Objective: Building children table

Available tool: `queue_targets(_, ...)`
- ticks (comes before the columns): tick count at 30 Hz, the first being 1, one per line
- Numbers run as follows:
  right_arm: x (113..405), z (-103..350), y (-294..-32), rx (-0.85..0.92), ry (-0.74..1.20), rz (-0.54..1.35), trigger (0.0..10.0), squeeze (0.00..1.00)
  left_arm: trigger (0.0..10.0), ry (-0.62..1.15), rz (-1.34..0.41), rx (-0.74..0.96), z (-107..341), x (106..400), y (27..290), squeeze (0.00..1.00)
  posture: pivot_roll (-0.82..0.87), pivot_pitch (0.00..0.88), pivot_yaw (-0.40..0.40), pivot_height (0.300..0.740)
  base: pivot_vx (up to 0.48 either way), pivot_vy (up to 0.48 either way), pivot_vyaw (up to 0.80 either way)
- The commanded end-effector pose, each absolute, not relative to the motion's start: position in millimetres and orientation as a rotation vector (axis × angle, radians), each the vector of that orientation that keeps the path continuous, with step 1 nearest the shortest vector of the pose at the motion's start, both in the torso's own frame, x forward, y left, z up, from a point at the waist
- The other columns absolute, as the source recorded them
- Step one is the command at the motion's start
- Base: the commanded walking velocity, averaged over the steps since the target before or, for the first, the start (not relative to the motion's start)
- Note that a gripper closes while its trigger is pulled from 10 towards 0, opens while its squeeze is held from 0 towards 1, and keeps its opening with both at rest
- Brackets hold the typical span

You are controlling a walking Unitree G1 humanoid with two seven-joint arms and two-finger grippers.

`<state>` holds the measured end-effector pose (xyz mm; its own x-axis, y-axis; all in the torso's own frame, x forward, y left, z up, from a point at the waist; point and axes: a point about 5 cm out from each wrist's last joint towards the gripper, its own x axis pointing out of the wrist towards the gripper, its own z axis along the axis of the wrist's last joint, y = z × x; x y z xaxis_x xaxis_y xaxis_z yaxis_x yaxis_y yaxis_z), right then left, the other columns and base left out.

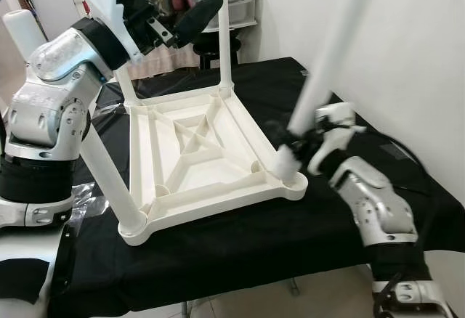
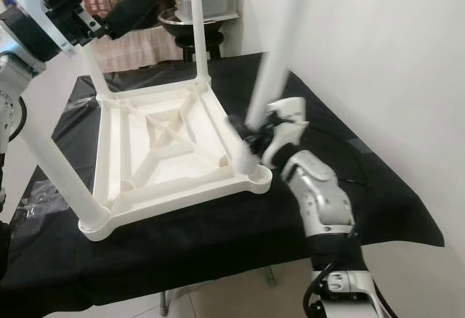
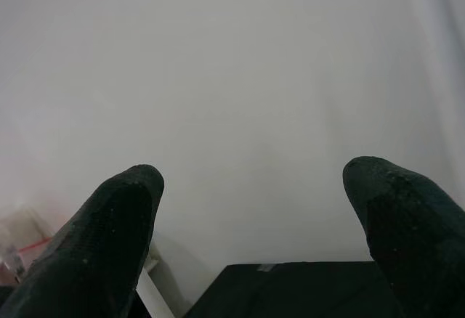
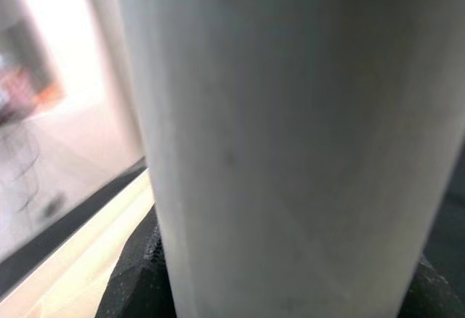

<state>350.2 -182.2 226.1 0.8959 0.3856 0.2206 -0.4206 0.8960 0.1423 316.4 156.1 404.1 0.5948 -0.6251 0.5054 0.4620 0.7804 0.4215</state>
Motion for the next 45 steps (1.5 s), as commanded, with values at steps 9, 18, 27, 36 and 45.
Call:
queue_targets(9, 347.0, 216.2, -166.2, 0.135, -0.201, 0.332, 10.0, 0.00, 10.0, -0.315, -0.671, -0.148, 277.7, 335.0, 118.1, 0.00, -0.07, 0.044, 0.039, 0.740, 0.000, 0.000, 0.00)
queue_targets(18, 338.9, 201.0, -146.7, 0.056, -0.191, 0.374, 10.0, 0.00, 10.0, -0.190, -0.673, -0.298, 221.6, 320.9, 109.1, 0.00, -0.07, 0.054, 0.030, 0.740, 0.000, -0.417, 0.00)
queue_targets(27, 334.7, 204.5, -142.3, -0.008, -0.235, 0.403, 10.0, 0.00, 10.0, -0.183, -0.524, -0.290, 204.3, 301.8, 125.3, 0.00, -0.06, 0.060, 0.029, 0.740, 0.000, -0.469, 0.00)
queue_targets(36, 323.3, 194.4, -129.1, -0.097, -0.222, 0.502, 10.0, 0.00, 10.0, -0.064, -0.374, -0.155, 160.7, 282.4, 144.1, 0.00, -0.06, 0.062, 0.028, 0.740, 0.000, -0.052, 0.71)
queue_targets(45, 324.9, 197.7, -130.9, -0.113, -0.235, 0.516, 10.0, 0.00, 10.0, 0.019, -0.336, -0.068, 133.3, 258.4, 146.7, 0.00, -0.04, 0.068, 0.022, 0.740, 0.000, 0.000, 0.80)
